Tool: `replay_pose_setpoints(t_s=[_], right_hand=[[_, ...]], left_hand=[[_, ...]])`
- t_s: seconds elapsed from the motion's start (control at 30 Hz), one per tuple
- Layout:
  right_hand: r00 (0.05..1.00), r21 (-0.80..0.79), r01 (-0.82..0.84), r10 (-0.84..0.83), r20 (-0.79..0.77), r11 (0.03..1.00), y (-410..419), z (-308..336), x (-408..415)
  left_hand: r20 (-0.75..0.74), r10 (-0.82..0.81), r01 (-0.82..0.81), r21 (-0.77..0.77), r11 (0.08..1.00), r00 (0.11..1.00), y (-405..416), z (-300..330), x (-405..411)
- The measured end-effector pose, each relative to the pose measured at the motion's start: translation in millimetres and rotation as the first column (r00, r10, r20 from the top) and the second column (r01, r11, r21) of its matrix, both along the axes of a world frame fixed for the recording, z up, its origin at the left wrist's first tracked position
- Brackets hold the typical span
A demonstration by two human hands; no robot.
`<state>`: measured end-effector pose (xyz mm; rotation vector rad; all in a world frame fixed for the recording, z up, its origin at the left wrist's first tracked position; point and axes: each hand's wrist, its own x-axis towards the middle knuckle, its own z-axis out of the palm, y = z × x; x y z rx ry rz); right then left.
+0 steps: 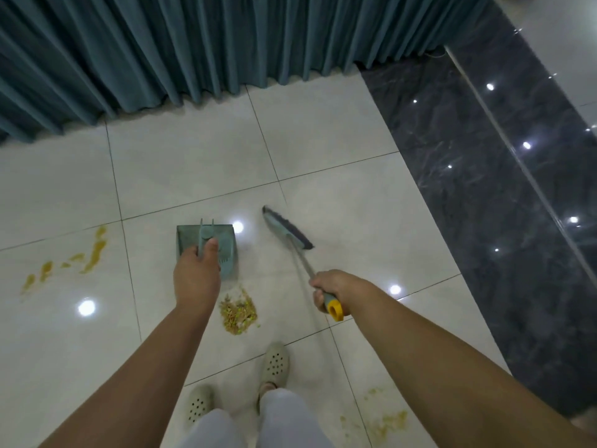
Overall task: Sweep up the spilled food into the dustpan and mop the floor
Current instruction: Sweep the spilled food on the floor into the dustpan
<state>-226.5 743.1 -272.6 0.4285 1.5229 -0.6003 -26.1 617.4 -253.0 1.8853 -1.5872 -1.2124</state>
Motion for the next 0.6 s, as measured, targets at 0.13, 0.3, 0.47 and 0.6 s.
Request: replay_pose_setpoints(t_s=[0.13,0.3,0.47,0.6], right_hand=[[0.999,0.004,-0.021,0.021,0.042,1.000,-3,8,10],[0.998,-0.027,0.049,-0.050,-0.027,0.998,-13,25,-4],[0.989,-0.088,0.072,-0.083,-0.123,0.993,-43,24,-34],[0.984,-0.089,0.097,-0.109,-0.139,0.991,-74,11,-51]], left_hand=[[0.019,0.001,-0.001,-0.010,1.000,1.000,-7,-1,-2],[-0.019,0.056,-0.056,-0.007,0.998,0.998,-14,2,0],[-0.016,0.088,-0.088,0.002,0.996,0.996,-15,3,8],[-0.016,0.168,-0.167,0.023,0.986,0.986,-20,-2,29]])
